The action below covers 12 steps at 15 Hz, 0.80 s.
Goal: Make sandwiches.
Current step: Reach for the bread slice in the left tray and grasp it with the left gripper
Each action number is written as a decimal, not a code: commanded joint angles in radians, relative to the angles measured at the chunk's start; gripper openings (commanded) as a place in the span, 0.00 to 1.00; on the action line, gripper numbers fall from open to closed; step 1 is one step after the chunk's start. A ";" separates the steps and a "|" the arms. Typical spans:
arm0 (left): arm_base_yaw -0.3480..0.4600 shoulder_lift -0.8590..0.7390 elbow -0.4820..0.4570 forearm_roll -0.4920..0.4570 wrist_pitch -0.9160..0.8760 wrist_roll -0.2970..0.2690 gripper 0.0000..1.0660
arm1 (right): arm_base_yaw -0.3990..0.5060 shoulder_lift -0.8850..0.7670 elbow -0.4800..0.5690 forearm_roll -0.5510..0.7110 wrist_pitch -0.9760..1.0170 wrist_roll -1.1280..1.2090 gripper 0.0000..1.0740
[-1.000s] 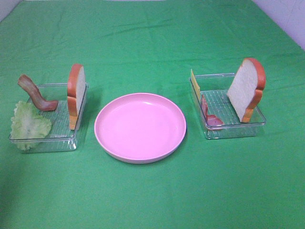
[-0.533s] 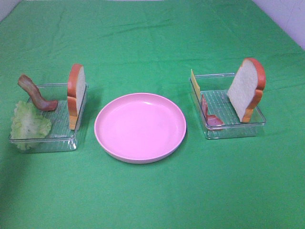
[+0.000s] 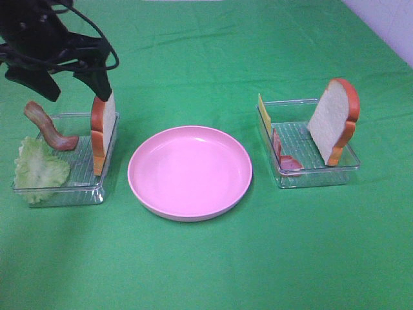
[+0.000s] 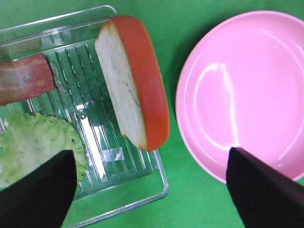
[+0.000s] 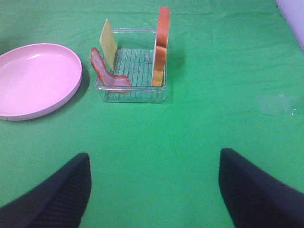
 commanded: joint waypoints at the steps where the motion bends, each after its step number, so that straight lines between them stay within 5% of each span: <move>1: -0.050 0.094 -0.082 0.100 0.020 -0.118 0.77 | -0.005 -0.014 0.000 0.002 0.000 -0.012 0.66; 7: -0.099 0.304 -0.230 0.173 0.012 -0.175 0.75 | -0.005 -0.014 0.000 0.002 0.000 -0.012 0.66; 12: -0.098 0.303 -0.230 0.240 0.012 -0.223 0.49 | -0.005 -0.014 0.000 0.002 0.000 -0.012 0.66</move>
